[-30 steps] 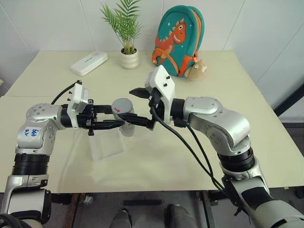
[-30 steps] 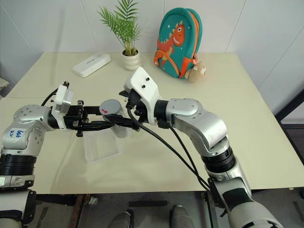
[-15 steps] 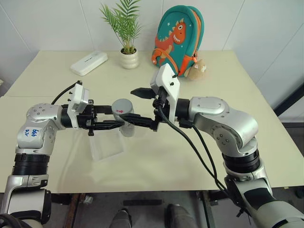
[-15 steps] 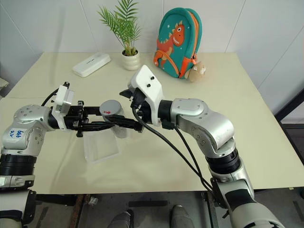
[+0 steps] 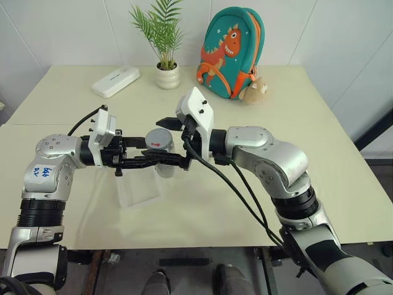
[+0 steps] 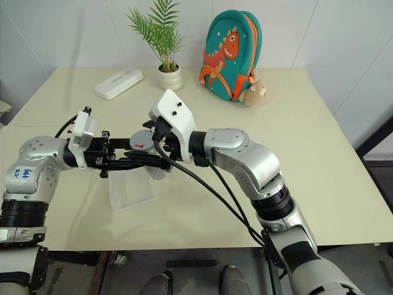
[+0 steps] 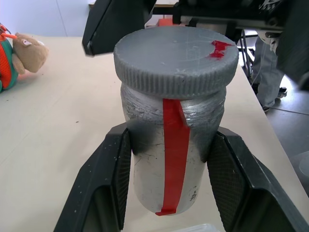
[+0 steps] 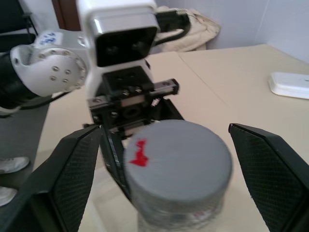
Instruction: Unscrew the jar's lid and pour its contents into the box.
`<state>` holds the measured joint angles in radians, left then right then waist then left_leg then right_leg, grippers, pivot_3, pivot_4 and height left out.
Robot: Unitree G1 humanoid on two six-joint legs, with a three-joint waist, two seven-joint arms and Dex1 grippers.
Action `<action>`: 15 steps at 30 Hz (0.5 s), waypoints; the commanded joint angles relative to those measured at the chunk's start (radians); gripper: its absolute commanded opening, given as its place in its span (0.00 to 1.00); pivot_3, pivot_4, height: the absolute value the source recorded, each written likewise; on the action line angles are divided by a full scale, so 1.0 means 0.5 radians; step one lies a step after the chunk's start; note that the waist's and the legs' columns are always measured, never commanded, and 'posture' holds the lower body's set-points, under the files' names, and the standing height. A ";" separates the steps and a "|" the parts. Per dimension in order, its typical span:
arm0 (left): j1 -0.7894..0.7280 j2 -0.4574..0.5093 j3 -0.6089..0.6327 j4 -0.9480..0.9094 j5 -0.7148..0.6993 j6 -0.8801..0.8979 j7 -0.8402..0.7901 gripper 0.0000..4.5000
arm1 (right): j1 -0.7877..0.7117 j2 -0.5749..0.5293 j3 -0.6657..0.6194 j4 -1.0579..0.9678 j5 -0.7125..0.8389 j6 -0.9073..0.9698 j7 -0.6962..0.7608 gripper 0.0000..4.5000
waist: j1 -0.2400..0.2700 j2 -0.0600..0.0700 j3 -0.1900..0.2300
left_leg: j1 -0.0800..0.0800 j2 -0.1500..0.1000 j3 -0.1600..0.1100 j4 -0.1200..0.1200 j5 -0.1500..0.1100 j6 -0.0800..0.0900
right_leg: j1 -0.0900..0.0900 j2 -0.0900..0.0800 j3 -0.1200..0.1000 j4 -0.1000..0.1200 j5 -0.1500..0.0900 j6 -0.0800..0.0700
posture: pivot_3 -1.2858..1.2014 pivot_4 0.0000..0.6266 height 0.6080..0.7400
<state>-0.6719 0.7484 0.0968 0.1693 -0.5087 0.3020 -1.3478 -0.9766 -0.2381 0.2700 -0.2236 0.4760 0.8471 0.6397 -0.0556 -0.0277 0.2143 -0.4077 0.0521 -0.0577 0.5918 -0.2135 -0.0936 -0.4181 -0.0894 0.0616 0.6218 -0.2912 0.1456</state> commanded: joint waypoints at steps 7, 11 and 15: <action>-0.016 -0.001 0.021 -0.067 -0.018 -0.012 0.009 0.43 | -0.100 0.038 -0.042 0.015 -0.024 -0.083 0.045 0.98 | -0.002 0.000 0.000 | 0.000 0.002 0.000 0.000 0.000 0.000 | 0.000 0.002 0.000 0.001 0.000 0.000 | 0.52 0.24 1.00; -0.012 -0.003 0.021 -0.073 -0.018 -0.013 0.013 0.43 | -0.089 0.033 -0.043 -0.002 -0.018 -0.071 0.065 0.92 | -0.001 0.000 0.000 | 0.000 0.003 -0.001 0.000 0.000 0.000 | 0.000 0.004 0.001 0.001 0.000 0.000 | 0.52 0.24 1.00; -0.013 -0.003 0.021 -0.071 -0.017 -0.014 0.016 0.43 | -0.070 0.016 -0.035 -0.047 0.013 -0.044 0.109 0.75 | -0.001 0.000 0.000 | 0.000 0.005 -0.001 0.000 0.000 0.000 | 0.000 0.006 0.001 0.001 0.000 0.000 | 0.52 0.24 1.00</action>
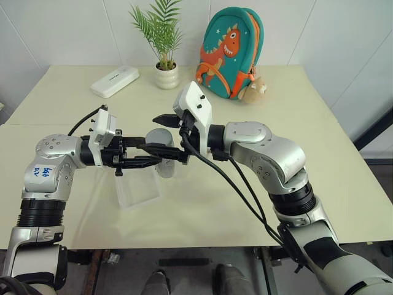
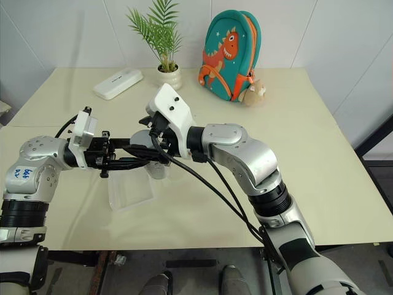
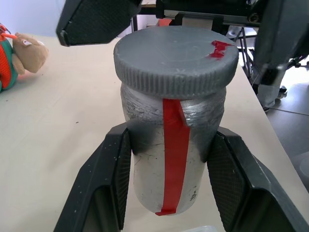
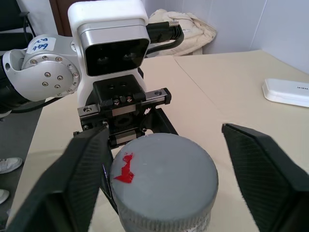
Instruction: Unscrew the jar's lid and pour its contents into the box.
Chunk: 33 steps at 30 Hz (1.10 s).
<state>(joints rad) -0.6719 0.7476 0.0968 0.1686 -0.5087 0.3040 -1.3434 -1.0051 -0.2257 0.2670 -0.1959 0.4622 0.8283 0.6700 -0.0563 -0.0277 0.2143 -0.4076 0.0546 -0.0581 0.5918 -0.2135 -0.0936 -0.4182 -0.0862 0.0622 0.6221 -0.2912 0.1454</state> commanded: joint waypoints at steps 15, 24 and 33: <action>-0.027 0.000 -0.003 -0.042 -0.001 -0.012 -0.012 0.43 | -0.081 -0.028 -0.063 -0.031 -0.034 -0.065 0.079 0.65 | 0.000 0.000 0.000 | 0.001 0.016 0.000 0.000 -0.001 -0.001 | -0.002 0.016 0.000 0.004 -0.001 -0.010 | 0.52 0.24 1.00; -0.017 0.023 -0.046 -0.044 0.017 0.003 -0.041 0.43 | -0.247 -0.088 -0.176 0.127 -0.074 -0.169 0.099 0.65 | 0.001 0.000 0.000 | 0.000 0.016 0.001 0.000 -0.001 -0.002 | -0.004 0.016 0.000 0.005 -0.002 -0.011 | 0.52 0.24 1.00; -0.020 0.113 0.092 -0.004 0.017 -0.028 0.051 0.43 | -0.136 -0.375 -0.292 0.264 -0.248 -0.211 0.021 0.65 | 0.005 0.000 0.000 | 0.000 0.016 0.001 0.000 -0.001 -0.002 | -0.005 0.016 0.000 0.005 -0.002 -0.012 | 0.52 0.24 1.00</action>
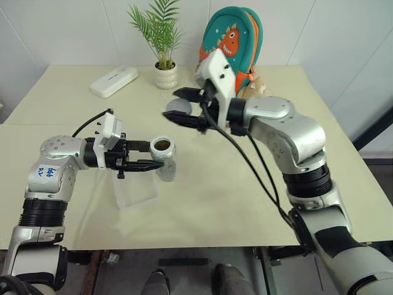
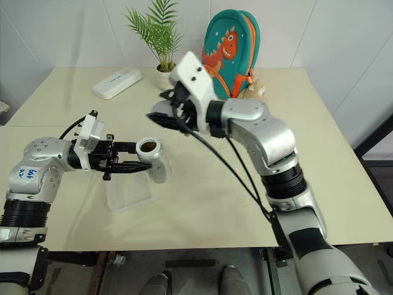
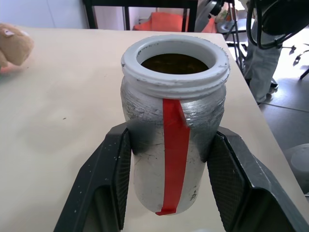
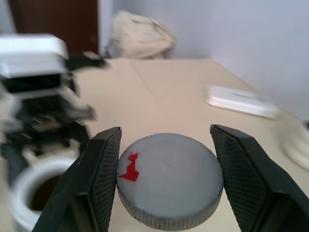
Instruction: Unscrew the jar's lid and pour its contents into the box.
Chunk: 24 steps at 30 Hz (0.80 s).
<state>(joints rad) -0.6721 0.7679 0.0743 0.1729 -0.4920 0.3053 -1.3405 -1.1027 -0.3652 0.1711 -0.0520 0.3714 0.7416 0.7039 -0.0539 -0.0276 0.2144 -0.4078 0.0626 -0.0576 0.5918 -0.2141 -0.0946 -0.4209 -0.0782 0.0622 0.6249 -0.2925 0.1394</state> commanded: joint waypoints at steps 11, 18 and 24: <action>0.113 0.284 0.513 0.009 -0.079 0.063 0.242 0.43 | 0.915 -0.302 -0.318 -0.325 -0.148 0.141 -0.328 0.65 | -0.005 0.000 0.000 | -0.003 0.001 0.004 -0.004 -0.001 0.000 | -0.009 0.000 0.002 0.003 -0.005 -0.005 | 0.52 0.24 1.00; 0.284 0.244 0.697 -0.069 -0.133 0.123 0.440 0.43 | 1.330 -0.176 -0.285 -0.312 -0.179 0.062 -0.392 0.73 | -0.005 0.000 0.000 | -0.002 0.003 0.006 -0.001 0.000 -0.001 | -0.010 0.002 0.003 0.007 -0.005 -0.006 | 0.52 0.24 1.00; 0.452 0.282 0.811 -0.121 -0.128 0.129 0.528 0.43 | 1.385 -0.175 -0.282 -0.348 -0.166 -0.021 -0.331 0.98 | -0.003 0.000 0.000 | -0.001 0.003 0.006 0.001 0.000 -0.002 | -0.009 0.002 0.004 0.007 -0.004 -0.007 | 0.52 0.24 1.00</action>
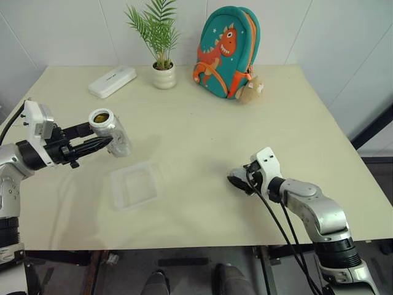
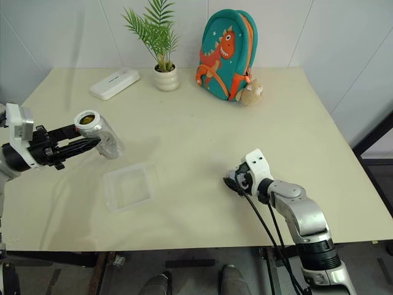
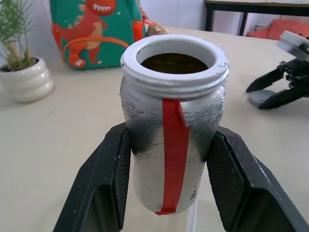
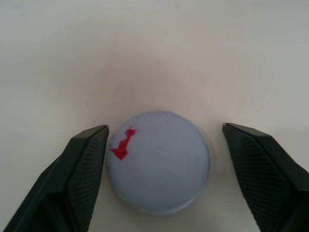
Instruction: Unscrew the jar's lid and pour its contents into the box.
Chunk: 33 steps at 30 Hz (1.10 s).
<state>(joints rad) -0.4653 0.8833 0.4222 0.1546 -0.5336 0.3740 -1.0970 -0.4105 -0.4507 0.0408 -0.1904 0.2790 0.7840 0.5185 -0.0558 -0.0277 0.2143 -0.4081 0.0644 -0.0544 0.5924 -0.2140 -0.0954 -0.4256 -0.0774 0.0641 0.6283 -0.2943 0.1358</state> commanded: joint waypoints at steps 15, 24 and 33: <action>-0.103 0.293 -0.014 0.328 0.476 -1.143 -0.007 0.43 | 0.071 -0.486 -0.356 -0.417 0.864 -0.377 1.215 0.98 | 0.017 -0.001 0.000 | 0.003 0.001 0.002 0.001 -0.002 -0.004 | 0.004 0.000 0.000 -0.005 0.000 0.001 | 0.52 0.24 1.00; -0.469 0.390 -0.502 0.693 0.743 -2.308 -0.383 0.43 | -0.050 -0.541 -0.311 -0.126 0.784 -0.572 1.403 0.98 | 0.025 -0.001 0.000 | 0.003 0.001 0.013 0.004 -0.001 -0.005 | 0.005 0.000 0.009 -0.012 0.008 0.005 | 0.52 0.24 1.00; -0.876 0.396 -0.706 0.897 1.196 -3.225 -0.162 0.43 | -0.255 -0.393 -0.136 0.112 0.657 -0.691 1.402 0.98 | 0.029 -0.001 0.000 | 0.003 0.001 0.017 0.006 -0.002 -0.005 | 0.003 0.001 0.016 -0.007 0.011 0.010 | 0.52 0.24 1.00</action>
<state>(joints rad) -0.8687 1.0646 0.0571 0.5922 0.0044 -1.1554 -1.2377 -0.5181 -0.6526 -0.0264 -0.1292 0.6059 0.4595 1.2144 -0.0414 -0.0282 0.2143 -0.4066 0.0650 -0.0453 0.5956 -0.2149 -0.0978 -0.4243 -0.0766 0.0728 0.6249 -0.2885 0.1416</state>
